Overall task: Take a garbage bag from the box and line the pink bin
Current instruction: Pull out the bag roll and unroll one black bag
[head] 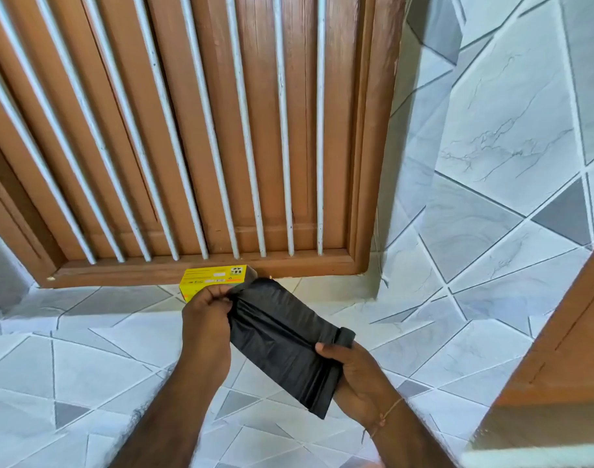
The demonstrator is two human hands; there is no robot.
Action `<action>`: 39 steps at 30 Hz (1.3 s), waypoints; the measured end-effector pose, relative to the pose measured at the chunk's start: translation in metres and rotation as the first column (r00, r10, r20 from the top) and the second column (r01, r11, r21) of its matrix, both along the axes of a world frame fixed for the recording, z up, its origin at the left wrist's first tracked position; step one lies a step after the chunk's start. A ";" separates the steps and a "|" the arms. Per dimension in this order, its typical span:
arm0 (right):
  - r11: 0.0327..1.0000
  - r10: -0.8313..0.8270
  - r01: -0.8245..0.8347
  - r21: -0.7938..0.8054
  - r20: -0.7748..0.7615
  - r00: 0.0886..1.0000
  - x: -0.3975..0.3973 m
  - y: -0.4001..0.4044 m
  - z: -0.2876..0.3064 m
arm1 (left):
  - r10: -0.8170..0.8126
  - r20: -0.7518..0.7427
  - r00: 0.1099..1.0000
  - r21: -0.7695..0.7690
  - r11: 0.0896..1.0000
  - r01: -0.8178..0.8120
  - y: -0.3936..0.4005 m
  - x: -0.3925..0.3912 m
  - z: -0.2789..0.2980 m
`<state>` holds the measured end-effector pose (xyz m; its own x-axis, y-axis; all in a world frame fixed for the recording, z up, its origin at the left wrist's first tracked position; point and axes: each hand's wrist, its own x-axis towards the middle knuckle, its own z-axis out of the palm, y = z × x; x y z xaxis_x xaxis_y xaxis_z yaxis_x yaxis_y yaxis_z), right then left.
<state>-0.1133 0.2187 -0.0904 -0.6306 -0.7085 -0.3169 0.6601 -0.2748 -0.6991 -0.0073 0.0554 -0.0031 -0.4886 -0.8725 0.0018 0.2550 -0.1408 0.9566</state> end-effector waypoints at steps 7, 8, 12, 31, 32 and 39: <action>0.996 0.024 -0.030 0.082 0.072 0.997 0.002 0.035 -0.027 | 0.095 0.100 0.990 0.134 0.985 -0.108 0.006 0.016 -0.006; 0.996 0.027 -0.033 0.084 0.067 0.997 0.004 0.041 -0.025 | 0.100 0.155 0.983 0.153 0.980 -0.123 0.009 0.022 -0.008; 0.997 0.018 -0.018 0.079 -0.008 1.000 0.012 0.064 -0.005 | -0.008 0.404 0.915 0.011 1.000 0.003 0.020 0.053 -0.010; 0.967 -0.044 0.094 0.236 -0.210 0.977 0.187 0.158 0.032 | 0.610 0.362 0.705 -0.843 0.537 -0.032 0.098 0.221 -0.011; 0.971 -0.016 0.070 0.228 -0.229 0.973 0.189 0.158 0.037 | 0.516 0.315 0.797 -0.888 0.456 0.055 0.116 0.218 -0.008; 0.979 0.194 -0.164 0.117 -0.323 0.926 0.199 0.177 0.071 | -0.348 0.669 0.657 -0.424 0.546 0.722 0.180 0.192 -0.006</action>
